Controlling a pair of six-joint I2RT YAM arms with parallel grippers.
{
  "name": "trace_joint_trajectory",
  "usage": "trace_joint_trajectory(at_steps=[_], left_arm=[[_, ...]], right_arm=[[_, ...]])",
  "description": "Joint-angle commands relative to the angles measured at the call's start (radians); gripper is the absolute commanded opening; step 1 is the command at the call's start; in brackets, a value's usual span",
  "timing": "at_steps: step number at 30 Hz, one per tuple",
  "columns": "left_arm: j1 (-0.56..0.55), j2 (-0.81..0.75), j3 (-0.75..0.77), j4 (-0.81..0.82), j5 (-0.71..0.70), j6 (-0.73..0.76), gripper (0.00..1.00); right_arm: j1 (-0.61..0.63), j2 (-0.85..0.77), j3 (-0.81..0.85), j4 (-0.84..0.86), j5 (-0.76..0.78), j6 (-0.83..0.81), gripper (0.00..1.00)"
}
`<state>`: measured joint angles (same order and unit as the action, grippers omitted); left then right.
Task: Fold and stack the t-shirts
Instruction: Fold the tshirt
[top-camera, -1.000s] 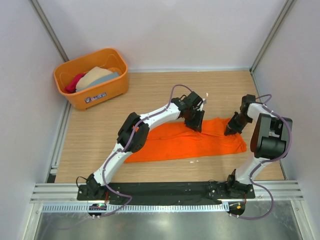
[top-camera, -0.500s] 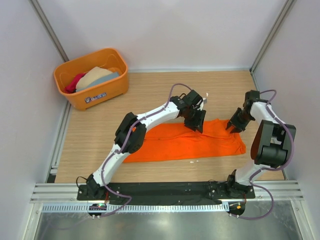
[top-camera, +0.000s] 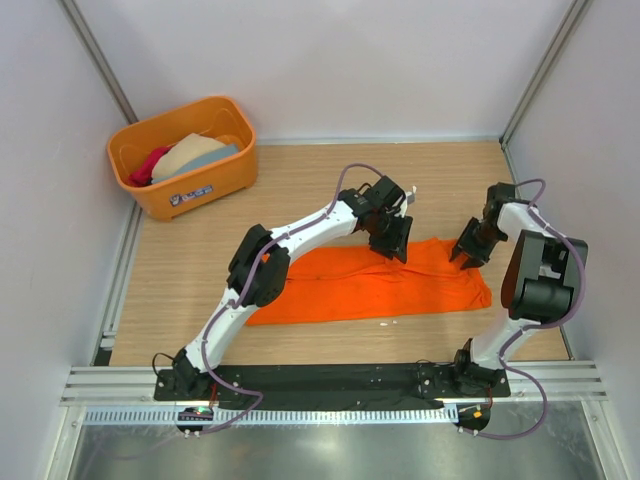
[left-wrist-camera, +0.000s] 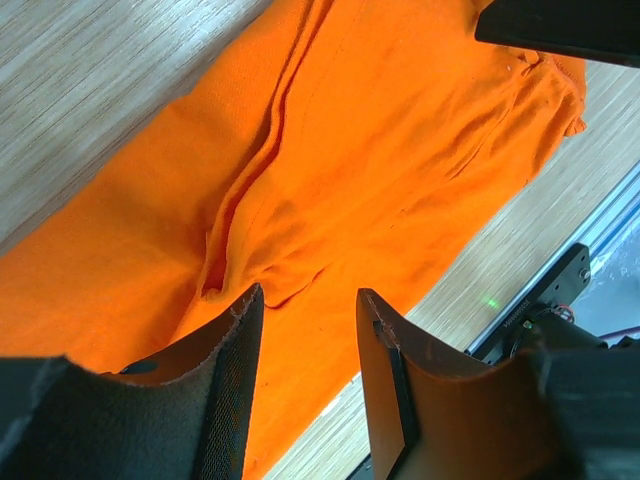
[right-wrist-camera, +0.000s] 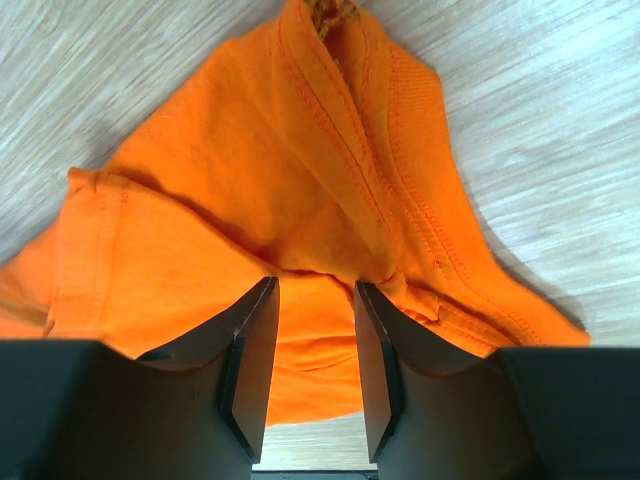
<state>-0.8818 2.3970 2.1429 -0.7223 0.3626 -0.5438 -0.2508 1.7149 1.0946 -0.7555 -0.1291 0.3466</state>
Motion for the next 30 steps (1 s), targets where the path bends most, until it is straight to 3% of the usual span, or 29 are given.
trace_joint_trajectory(at_steps=[1, 6, 11, 17, 27, 30], left_arm=[[0.007, -0.024, 0.005, -0.008, 0.006, -0.002, 0.43], [0.012, -0.025, -0.002, -0.009, 0.003, -0.001, 0.43], [0.023, -0.019, 0.002, -0.008, 0.004, -0.008, 0.44], [0.032, -0.01, 0.003, -0.008, 0.013, -0.018, 0.44], [0.033, -0.01, -0.024, -0.006, 0.004, -0.019, 0.43], [0.035, -0.009, -0.028, -0.008, 0.006, -0.022, 0.43]], right_arm=[[-0.004, 0.011, 0.008, 0.033, 0.011, -0.032, 0.42], [-0.004, 0.008, -0.005, 0.027, 0.006, -0.034, 0.4], [-0.004, -0.031, -0.042, 0.018, -0.021, -0.031, 0.3], [-0.004, -0.035, -0.055, 0.018, -0.021, -0.032, 0.3], [-0.004, -0.084, -0.032, -0.053, 0.042, -0.012, 0.04], [-0.004, -0.119, -0.038, -0.087, 0.069, -0.006, 0.01]])
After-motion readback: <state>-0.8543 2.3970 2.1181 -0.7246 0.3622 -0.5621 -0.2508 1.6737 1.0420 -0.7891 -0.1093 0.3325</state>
